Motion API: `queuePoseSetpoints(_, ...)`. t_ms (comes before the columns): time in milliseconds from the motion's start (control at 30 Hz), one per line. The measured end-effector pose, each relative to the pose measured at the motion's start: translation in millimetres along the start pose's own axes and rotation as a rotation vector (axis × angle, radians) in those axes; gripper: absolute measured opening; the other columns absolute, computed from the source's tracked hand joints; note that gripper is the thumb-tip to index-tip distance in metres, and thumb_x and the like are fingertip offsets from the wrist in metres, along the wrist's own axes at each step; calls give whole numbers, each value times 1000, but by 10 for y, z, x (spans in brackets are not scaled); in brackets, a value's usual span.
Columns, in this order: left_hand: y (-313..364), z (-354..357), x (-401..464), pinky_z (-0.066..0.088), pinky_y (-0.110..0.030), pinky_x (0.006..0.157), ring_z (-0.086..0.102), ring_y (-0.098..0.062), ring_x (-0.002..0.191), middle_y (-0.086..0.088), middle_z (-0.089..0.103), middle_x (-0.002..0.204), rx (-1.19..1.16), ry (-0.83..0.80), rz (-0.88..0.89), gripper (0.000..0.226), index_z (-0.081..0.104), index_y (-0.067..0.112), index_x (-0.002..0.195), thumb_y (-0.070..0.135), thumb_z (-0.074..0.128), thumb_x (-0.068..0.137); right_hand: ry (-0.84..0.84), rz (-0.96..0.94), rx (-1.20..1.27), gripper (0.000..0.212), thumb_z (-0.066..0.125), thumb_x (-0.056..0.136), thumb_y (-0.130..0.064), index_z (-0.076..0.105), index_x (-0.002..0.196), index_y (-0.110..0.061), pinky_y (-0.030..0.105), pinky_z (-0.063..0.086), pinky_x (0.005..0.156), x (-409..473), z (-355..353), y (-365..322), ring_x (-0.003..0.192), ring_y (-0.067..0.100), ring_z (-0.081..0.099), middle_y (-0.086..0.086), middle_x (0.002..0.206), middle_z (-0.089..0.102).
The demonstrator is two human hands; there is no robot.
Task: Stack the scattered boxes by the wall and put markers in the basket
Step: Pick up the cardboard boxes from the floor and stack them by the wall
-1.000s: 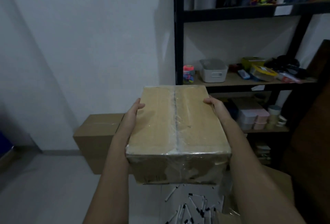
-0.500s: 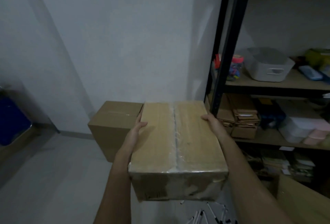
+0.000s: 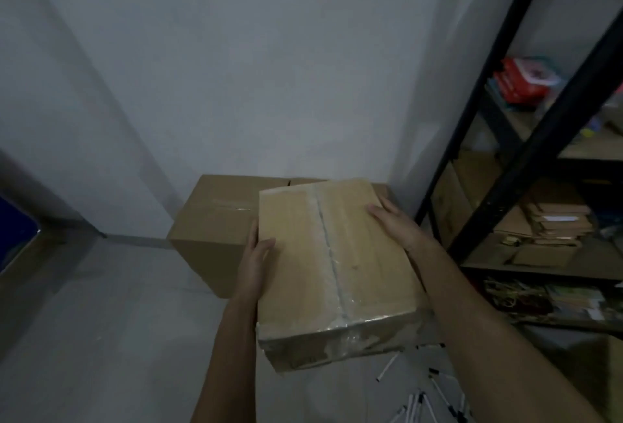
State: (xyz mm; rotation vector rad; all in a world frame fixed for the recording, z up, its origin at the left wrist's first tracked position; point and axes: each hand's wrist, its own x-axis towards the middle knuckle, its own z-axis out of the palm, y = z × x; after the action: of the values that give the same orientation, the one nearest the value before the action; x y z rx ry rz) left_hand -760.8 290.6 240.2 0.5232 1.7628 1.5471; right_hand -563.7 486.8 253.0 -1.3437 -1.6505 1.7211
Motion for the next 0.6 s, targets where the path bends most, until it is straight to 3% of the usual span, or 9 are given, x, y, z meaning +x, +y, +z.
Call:
queuePoseSetpoints(67, 1, 8, 198, 43, -22, 76, 56, -9, 108, 4, 53, 136, -8, 30, 16, 56, 37, 28, 149, 12, 47, 96, -14, 17, -11, 50, 59, 96, -38, 46, 144, -38, 19, 49, 74, 239, 92, -32, 103, 13, 61, -5, 127, 59)
queuePoseSetpoints(167, -23, 57, 462, 44, -11, 72, 55, 7, 99, 8, 54, 132, -24, 71, 32, 55, 39, 26, 148, 10, 48, 96, -52, 34, -34, 50, 58, 95, -42, 46, 143, -40, 19, 44, 69, 648, 168, -63, 96, 7, 60, -6, 130, 59)
queuePoseSetpoints(267, -67, 123, 769, 43, -3, 66, 55, 20, 86, 14, 56, 123, -41, 123, 30, 53, 40, 28, 145, 8, 47, 96, -62, 57, -39, 55, 60, 93, -44, 42, 145, -41, 11, 40, 61, 1111, 231, -67, 86, -6, 52, -13, 127, 51)
queuePoseSetpoints(333, -113, 178, 953, 46, -12, 76, 56, 12, 96, 12, 56, 128, -52, 140, 21, 52, 41, 32, 144, 10, 47, 97, -65, 61, -35, 58, 61, 93, -42, 40, 147, -39, 4, 39, 53, 1394, 246, -38, 82, -10, 49, -14, 125, 49)
queuePoseSetpoints(467, -297, 335, 1400, 44, -46, 104, 53, -20, 121, 1, 52, 141, -68, 139, 30, 54, 40, 28, 147, 8, 45, 97, -98, 60, -30, 59, 60, 95, -36, 38, 150, -34, 9, 41, 62, 1999, 255, 107, 94, 2, 57, -8, 135, 51)
queuePoseSetpoints(600, -570, 457, 1720, 40, -56, 107, 53, -26, 124, -3, 51, 140, -109, 148, 31, 53, 40, 24, 146, 7, 44, 96, -120, 55, -63, 58, 60, 95, -36, 39, 149, -33, 1, 40, 50, 2441, 294, 275, 86, -8, 50, -10, 127, 48)
